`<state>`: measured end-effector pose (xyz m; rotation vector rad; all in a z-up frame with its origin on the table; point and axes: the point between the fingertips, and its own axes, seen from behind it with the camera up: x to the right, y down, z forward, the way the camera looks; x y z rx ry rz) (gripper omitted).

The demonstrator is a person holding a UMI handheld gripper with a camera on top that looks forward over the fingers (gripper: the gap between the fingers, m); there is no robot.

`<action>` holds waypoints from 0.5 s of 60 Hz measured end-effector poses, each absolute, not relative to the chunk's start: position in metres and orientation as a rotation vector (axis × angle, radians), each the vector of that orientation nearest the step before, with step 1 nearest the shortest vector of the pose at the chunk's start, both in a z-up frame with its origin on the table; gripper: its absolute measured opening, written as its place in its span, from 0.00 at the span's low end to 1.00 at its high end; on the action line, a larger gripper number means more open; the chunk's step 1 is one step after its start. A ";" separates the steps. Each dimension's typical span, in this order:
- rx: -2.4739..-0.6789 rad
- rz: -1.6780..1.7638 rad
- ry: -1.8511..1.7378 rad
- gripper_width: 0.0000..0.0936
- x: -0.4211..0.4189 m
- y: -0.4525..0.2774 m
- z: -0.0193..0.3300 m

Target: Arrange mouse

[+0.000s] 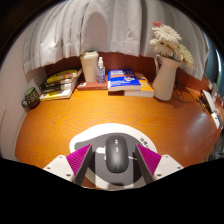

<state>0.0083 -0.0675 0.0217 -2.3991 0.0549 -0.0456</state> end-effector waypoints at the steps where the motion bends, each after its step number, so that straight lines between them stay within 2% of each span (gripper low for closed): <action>1: -2.392 -0.050 0.055 0.93 0.008 -0.070 0.027; 23: -2.231 -0.036 0.073 0.93 -0.019 -0.159 0.176; 30: -2.167 -0.028 0.055 0.92 -0.037 -0.183 0.214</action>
